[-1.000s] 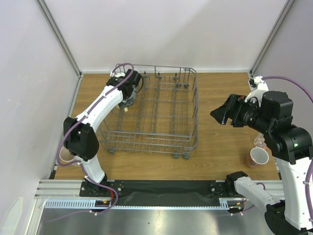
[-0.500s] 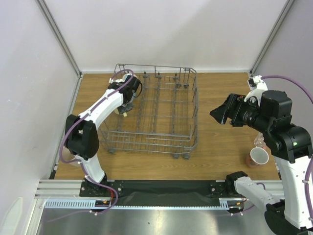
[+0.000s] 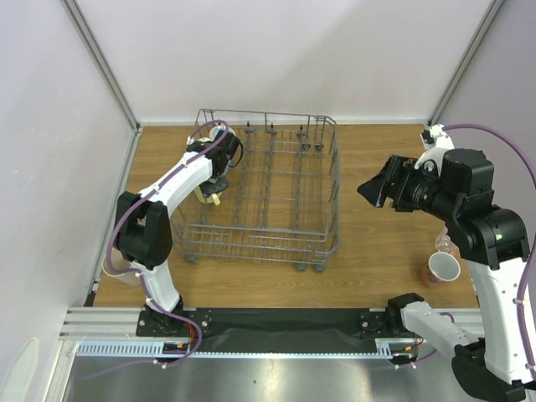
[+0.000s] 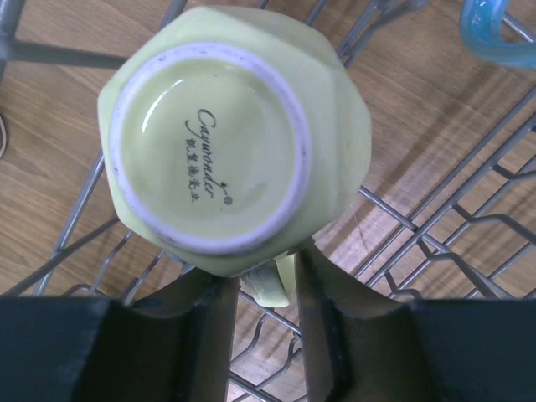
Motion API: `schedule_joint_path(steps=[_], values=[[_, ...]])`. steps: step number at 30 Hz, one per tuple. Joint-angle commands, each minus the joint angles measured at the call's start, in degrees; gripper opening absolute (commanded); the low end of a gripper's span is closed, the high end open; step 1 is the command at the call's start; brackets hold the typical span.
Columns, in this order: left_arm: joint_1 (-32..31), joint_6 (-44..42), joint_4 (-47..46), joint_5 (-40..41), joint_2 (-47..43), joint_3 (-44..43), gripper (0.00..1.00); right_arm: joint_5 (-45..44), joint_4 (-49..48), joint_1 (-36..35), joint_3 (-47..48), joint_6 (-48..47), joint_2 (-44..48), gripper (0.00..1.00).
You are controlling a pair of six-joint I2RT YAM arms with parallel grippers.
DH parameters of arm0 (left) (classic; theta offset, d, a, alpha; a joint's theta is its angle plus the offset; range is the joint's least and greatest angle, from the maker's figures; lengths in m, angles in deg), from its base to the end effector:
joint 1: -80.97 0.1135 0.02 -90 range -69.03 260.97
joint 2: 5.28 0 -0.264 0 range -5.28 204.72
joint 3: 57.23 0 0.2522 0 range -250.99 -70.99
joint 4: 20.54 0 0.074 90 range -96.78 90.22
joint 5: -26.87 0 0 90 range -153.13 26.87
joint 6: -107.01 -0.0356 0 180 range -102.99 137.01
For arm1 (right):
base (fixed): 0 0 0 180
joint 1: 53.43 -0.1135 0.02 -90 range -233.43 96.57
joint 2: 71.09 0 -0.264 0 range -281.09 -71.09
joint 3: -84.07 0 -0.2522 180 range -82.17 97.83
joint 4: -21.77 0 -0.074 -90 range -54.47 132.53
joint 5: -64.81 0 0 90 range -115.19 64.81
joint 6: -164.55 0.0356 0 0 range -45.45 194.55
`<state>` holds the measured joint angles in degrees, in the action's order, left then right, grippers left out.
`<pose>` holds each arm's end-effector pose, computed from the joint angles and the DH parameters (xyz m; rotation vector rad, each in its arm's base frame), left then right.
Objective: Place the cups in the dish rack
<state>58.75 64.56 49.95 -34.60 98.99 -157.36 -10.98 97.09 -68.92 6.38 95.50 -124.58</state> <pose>0.3439 -0.1221 0.2496 -0.6623 2.5370 0.3443 0.1192 0.0421 0.4671 -0.0610 2.0794 0.6469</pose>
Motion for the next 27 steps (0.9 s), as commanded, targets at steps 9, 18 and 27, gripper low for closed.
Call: schedule_joint_path(steps=[9,18,27], values=[[0.16,0.44,1.28,-4.97,-5.82,-6.35,0.71,2.3,-5.4,0.9,-1.28,1.29,-1.25,0.8],[-0.99,-0.79,3.04,-14.11,-16.45,-7.32,0.88,-2.52,-5.48,3.18,-3.82,6.99,-3.19,0.79],[-0.99,-6.59,2.52,-29.8,-22.44,-12.07,0.9,-12.19,3.38,10.82,-4.35,12.97,-10.31,0.79]])
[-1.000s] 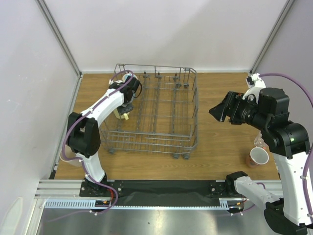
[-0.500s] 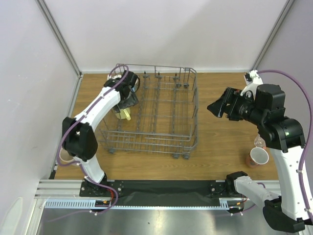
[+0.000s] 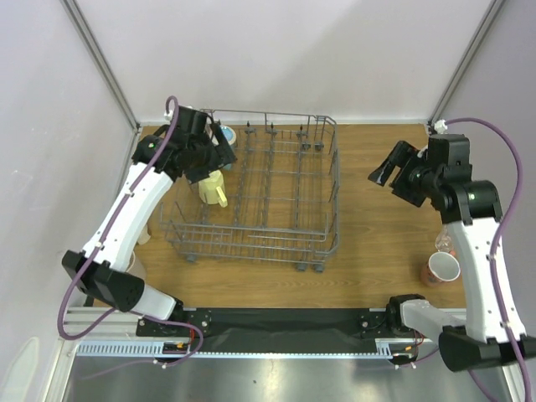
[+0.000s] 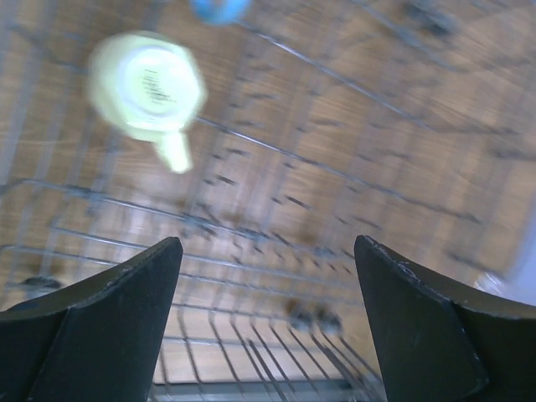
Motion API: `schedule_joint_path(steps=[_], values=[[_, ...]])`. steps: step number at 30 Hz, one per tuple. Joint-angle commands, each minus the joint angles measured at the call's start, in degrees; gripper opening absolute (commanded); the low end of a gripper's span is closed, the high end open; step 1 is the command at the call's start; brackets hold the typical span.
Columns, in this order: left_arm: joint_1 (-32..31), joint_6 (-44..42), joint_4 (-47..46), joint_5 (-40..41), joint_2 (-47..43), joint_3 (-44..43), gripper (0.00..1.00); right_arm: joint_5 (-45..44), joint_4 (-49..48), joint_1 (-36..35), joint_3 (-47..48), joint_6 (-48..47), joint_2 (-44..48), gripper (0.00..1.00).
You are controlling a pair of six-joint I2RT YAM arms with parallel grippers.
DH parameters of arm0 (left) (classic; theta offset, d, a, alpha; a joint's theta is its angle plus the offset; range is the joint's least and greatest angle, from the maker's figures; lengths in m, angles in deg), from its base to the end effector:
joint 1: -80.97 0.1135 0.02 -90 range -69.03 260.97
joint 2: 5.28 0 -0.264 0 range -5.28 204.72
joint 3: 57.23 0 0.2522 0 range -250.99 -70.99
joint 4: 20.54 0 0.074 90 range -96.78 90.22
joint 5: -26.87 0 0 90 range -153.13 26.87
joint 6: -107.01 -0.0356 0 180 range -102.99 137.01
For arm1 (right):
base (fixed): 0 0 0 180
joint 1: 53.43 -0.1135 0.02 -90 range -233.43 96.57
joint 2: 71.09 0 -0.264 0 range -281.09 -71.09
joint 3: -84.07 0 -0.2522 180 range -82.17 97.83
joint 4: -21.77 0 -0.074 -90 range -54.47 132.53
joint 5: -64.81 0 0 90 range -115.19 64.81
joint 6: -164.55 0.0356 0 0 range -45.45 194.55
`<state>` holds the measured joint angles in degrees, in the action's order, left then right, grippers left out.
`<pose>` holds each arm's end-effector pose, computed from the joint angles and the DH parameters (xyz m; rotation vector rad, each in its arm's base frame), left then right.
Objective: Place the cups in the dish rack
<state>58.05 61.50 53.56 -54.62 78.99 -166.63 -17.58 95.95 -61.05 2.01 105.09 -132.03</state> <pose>0.2725 -0.1095 0.4009 -0.5241 2.3878 -0.3562 0.1780 0.0286 0.4300 0.3760 2.2305 0.5091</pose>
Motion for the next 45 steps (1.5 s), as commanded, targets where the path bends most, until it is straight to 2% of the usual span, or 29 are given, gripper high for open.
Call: schedule_joint_path(steps=[1,3,7,17,27,36,41,45], values=[[-0.2,-4.14,-3.45,-12.44,-2.97,-2.72,0.9,-7.51,7.05,5.92,-0.07,4.77,-3.82,0.79],[-0.2,-4.94,-6.18,-20.41,-3.06,-2.54,0.88,-10.33,9.18,9.27,-0.59,5.84,-5.75,0.79],[-0.29,-4.5,-11.63,-30.63,-2.45,-2.36,0.88,-16.3,11.65,16.91,-2.0,7.43,-6.64,0.77],[-0.2,-4.59,-16.39,-42.16,-1.92,-2.36,0.89,-24.14,9.02,24.49,-2.79,7.16,-11.47,0.75],[0.07,-8.72,-14.37,-43.58,-2.18,-3.5,0.95,-25.37,2.07,32.57,-8.59,7.78,-17.53,0.71],[1.82,-9.95,-13.4,-43.67,-2.27,-3.95,0.95,-26.78,-3.46,33.37,-13.25,6.55,-20.96,0.69],[2.17,-9.86,-13.67,-44.37,-1.74,-4.91,0.95,-23.7,-7.16,34.25,-13.17,2.86,-24.03,0.71],[2.53,-9.86,-14.02,-44.72,-1.48,-5.61,0.95,-24.67,-8.91,34.42,-12.9,1.71,-26.06,0.7]])
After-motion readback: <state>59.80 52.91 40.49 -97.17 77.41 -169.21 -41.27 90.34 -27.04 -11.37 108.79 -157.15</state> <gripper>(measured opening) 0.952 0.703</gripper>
